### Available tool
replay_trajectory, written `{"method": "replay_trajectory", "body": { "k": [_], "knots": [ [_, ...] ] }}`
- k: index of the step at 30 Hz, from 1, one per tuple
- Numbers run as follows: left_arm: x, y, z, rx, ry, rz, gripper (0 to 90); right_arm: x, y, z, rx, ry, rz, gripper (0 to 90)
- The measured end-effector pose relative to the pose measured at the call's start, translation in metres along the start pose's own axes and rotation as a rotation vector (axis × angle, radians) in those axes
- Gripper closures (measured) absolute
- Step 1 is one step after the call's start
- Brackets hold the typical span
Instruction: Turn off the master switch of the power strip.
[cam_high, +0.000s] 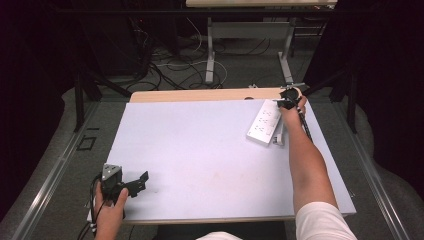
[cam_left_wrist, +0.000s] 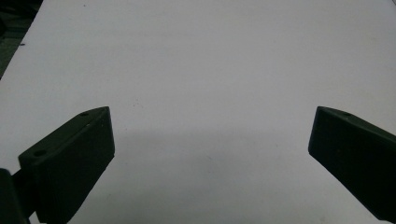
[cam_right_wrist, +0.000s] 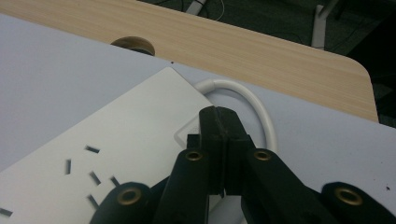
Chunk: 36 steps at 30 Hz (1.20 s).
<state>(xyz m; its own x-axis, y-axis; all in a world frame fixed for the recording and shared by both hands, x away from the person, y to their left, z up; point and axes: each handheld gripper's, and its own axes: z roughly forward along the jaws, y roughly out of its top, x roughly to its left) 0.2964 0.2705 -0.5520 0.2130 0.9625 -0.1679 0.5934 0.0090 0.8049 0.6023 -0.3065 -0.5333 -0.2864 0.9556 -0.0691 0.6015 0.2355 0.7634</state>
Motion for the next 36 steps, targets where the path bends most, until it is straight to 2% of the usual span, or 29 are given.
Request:
{"method": "replay_trajectory", "body": {
  "k": [13, 15, 17, 19, 20, 21, 23, 24, 25, 26, 30, 36],
  "knots": [
    [-0.001, -0.001, 0.002, 0.013, 0.001, 0.008, 0.4, -0.001, -0.002, 0.003, 0.009, 0.008, 0.053, 90.0],
    [-0.001, -0.001, 0.002, 0.014, 0.0, 0.01, 0.4, 0.0, -0.001, 0.003, 0.016, 0.006, 0.02, 90.0],
    [-0.002, -0.001, 0.002, 0.017, 0.0, 0.009, 0.4, 0.003, 0.001, 0.004, 0.045, -0.008, 0.015, 90.0],
    [-0.002, -0.001, 0.003, 0.014, 0.001, 0.008, 0.4, 0.006, 0.005, 0.005, 0.079, -0.02, -0.021, 90.0],
    [-0.002, -0.001, 0.003, 0.012, 0.001, 0.008, 0.4, 0.006, 0.006, 0.005, 0.087, -0.022, -0.049, 90.0],
    [-0.002, -0.001, 0.003, 0.012, 0.0, 0.008, 0.4, 0.007, 0.006, 0.005, 0.083, -0.029, -0.056, 90.0],
    [-0.002, -0.001, 0.004, 0.015, -0.002, 0.012, 0.4, 0.007, 0.006, 0.005, 0.075, -0.032, -0.058, 90.0],
    [-0.002, -0.002, 0.004, 0.024, -0.001, 0.013, 0.4, 0.008, 0.007, 0.004, 0.071, -0.033, -0.047, 87.8],
    [-0.002, -0.002, 0.005, 0.019, -0.002, 0.015, 0.4, 0.008, 0.009, 0.003, 0.062, -0.046, -0.046, 81.9],
    [-0.003, -0.002, 0.004, 0.026, -0.004, 0.013, 0.4, 0.008, 0.01, 0.002, 0.06, -0.055, -0.05, 81.3],
    [-0.004, -0.001, 0.003, 0.021, -0.009, 0.018, 0.4, 0.009, 0.011, -0.003, 0.054, -0.036, -0.016, 81.7],
    [-0.005, 0.0, 0.002, 0.014, -0.013, 0.022, 0.4, 0.012, 0.015, -0.012, 0.052, -0.034, -0.022, 77.2]
  ]
}}
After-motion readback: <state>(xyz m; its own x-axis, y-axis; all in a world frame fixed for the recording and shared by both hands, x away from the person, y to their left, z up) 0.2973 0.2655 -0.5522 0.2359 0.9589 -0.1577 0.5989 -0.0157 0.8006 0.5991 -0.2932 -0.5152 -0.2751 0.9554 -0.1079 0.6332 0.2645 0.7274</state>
